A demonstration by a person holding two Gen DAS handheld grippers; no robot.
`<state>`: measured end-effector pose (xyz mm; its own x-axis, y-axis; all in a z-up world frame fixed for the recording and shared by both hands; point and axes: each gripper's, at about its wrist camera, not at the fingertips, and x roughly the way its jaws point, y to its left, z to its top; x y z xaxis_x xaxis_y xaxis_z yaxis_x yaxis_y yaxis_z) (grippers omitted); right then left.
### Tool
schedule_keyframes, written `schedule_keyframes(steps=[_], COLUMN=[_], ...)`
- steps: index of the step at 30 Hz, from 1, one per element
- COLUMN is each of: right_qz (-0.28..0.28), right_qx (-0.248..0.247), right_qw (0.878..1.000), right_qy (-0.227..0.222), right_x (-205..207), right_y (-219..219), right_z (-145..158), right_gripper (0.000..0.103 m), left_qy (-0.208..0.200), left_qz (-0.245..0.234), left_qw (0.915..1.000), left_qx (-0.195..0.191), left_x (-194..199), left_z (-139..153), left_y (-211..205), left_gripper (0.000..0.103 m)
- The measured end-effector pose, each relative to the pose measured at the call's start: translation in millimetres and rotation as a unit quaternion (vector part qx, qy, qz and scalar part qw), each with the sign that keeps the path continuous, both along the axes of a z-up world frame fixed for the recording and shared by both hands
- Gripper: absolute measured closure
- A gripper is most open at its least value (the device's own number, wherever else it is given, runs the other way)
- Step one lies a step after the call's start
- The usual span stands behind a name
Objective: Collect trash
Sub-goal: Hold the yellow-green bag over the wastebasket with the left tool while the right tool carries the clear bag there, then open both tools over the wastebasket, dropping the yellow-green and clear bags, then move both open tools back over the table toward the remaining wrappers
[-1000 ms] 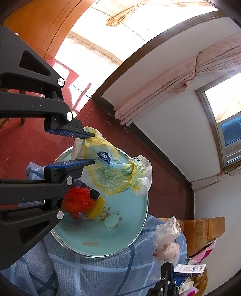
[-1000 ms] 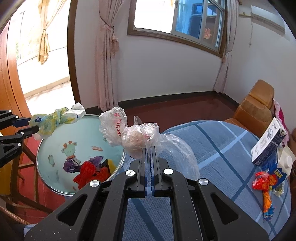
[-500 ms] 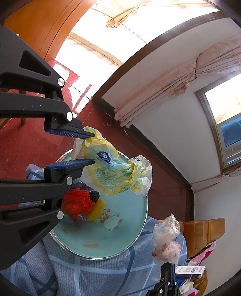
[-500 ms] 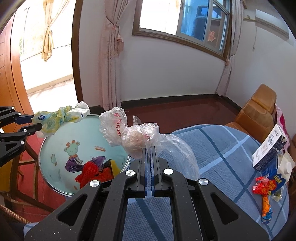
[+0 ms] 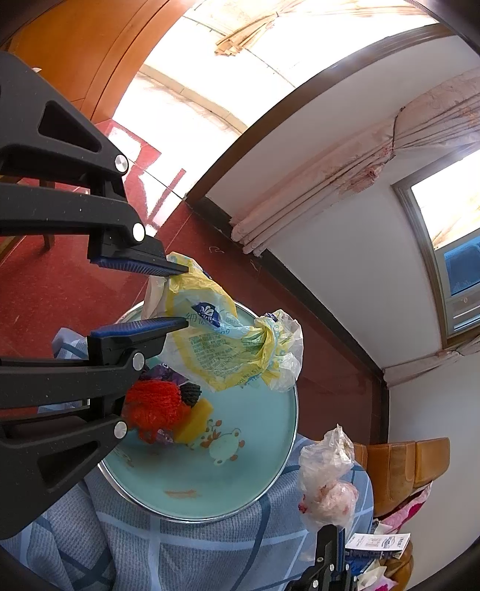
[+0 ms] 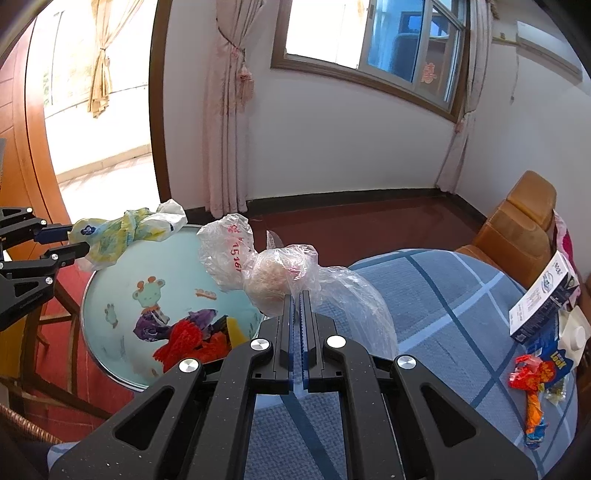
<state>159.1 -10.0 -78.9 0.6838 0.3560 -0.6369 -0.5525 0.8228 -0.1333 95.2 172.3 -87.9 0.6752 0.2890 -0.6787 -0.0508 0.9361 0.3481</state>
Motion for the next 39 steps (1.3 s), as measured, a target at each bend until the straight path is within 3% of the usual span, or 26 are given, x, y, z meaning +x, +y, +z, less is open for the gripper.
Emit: schedule_keyframes(steps=[19, 21, 23, 31, 39], right_qz=[0.028, 0.034, 0.035, 0.021, -0.017], right_qx=[0.001, 0.0, 0.0, 0.011, 0.017], right_qw=[1.0, 0.999, 0.999, 1.0, 1.0], right_qy=[0.007, 0.007, 0.006, 0.01, 0.01], right_x=[-6, -8, -10, -11, -17], right_y=[11, 15, 16, 5, -23], right_z=[-5, -7, -7, -8, -9], right_gripper=[0.095, 0.083, 0.072, 0.062, 0.056], left_qy=[0.003, 0.003, 0.002, -0.009, -0.001], left_qz=[-0.005, -0.006, -0.005, 0.007, 0.0], left_qw=[1.0, 1.0, 1.0, 0.9999, 0.9999], left_qx=[-0.005, -0.006, -0.005, -0.004, -0.015], left_x=[-2, -3, -2, -5, -5], left_z=[-3, -3, -3, -1, -4], left_y=[-2, -2, -1, 0, -7], left_gripper=[0.077, 0.074, 0.06, 0.035, 0.033])
